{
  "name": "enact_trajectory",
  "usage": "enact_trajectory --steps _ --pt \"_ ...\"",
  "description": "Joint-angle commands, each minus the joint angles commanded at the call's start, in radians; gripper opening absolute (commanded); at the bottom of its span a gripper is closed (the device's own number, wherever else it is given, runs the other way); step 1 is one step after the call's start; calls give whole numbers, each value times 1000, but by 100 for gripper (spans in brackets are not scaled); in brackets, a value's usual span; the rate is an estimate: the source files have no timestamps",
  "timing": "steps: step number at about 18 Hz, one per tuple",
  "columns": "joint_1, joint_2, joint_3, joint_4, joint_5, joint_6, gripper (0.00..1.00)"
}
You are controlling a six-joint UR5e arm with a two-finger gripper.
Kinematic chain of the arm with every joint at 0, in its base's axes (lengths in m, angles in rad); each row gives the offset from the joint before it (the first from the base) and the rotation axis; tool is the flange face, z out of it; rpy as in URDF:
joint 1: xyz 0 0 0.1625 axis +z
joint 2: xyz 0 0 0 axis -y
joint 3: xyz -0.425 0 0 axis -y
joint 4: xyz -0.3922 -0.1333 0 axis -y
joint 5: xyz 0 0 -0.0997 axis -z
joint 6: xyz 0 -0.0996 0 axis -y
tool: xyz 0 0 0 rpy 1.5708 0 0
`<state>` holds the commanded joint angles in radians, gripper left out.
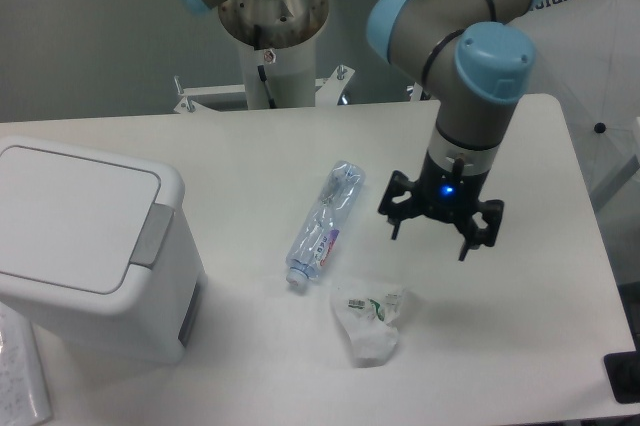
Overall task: Open the trash can
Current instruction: 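Lower the open gripper and move it toward the water bottle, then move the open gripper toward the white trash can's lid edge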
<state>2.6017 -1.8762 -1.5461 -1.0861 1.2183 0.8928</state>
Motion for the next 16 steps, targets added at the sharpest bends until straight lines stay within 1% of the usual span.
enact_trajectory --steps 2,4,6,8,10,12,16 --pt "-11 18 -14 2 -55 -27 100" --pt "-28 25 -8 5 -142 -90 100" --pt "-34 44 -5 44 -235 -179 100" --pt "-60 46 -2 87 -317 -247 100" --pt "-72 42 3 94 -415 -274 100" --pt "-81 43 -3 94 -445 -294 100" --pt "-109 49 -3 94 -451 -370 100"
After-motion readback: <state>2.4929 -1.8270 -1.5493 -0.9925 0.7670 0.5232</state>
